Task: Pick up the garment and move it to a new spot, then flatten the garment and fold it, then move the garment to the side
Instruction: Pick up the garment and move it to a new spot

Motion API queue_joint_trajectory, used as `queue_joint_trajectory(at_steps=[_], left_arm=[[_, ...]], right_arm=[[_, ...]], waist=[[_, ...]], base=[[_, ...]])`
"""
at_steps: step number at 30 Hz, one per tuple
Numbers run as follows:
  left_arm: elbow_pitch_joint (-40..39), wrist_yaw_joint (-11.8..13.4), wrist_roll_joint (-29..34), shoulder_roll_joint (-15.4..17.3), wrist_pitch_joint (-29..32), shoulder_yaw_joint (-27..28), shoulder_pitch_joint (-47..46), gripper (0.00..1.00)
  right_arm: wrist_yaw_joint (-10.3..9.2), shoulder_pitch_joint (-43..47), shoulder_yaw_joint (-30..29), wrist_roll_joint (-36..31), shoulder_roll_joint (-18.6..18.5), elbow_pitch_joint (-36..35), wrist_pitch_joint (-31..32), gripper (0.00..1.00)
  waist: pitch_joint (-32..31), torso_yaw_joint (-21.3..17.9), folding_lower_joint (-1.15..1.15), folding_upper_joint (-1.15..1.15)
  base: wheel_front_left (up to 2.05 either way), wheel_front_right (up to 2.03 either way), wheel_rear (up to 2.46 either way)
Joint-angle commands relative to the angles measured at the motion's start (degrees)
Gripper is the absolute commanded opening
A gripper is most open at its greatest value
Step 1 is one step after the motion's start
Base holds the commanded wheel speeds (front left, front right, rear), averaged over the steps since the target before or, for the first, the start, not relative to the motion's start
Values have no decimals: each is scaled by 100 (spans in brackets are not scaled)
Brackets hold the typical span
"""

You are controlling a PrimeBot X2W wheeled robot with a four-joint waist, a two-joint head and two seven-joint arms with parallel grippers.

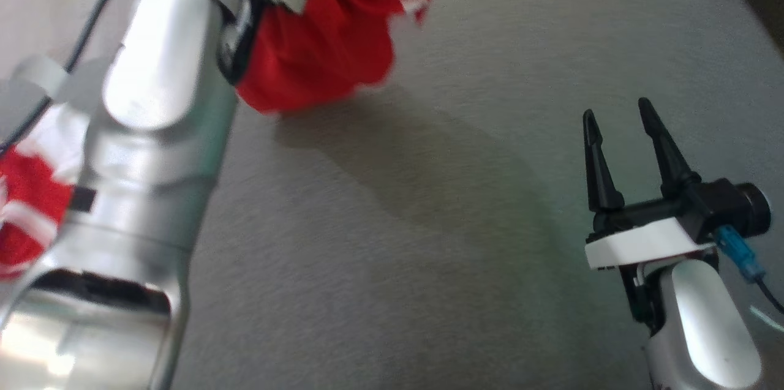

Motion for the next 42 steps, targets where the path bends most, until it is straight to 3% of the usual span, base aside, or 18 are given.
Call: queue_joint_trajectory(at_steps=[1,7,8,9,11,15,19,23,31,42], left_arm=[[-224,-18,-63,142,0,-11,29,0],[202,-35,-448,92,-237,-398,1019,0],[337,-36,-502,79,-285,-494,1224,27],[476,-37,-569,66,-354,-553,1421,100],[777,-13,-585,47,-499,-636,1771,100],[1236,370,-515,27,-680,-607,2233,100],[688,819,-265,176,-691,-260,2569,100],[339,966,-66,196,-692,7,2889,100],[137,731,-237,40,-693,575,3230,100],[331,380,-519,-11,-693,558,4080,100]], right_arm=[[-4,0,148,94,47,-205,-35,100],[-4,91,266,256,49,-150,-35,100],[-4,109,296,280,49,-122,-35,100],[-4,130,328,298,49,-92,-35,100],[-4,178,390,329,49,-19,-35,100],[-4,261,388,338,49,119,-35,100],[-4,261,402,309,49,207,-35,100],[-4,242,429,311,50,287,-35,100],[-4,362,387,270,50,339,-35,100],[-4,687,137,201,50,274,-35,100]], waist=[[-177,-603,0,0],[-192,-997,0,0],[-181,-1031,0,0],[-176,-1044,0,0],[-171,-1039,0,0],[-187,-856,0,0],[-219,-594,0,0],[-324,-382,0,0],[-621,69,0,0],[-925,662,0,0]], base=[[0,0,0],[0,0,0],[0,0,0],[0,0,0],[0,0,0],[0,0,0],[0,0,0],[0,0,0],[0,0,0],[0,0,0]])
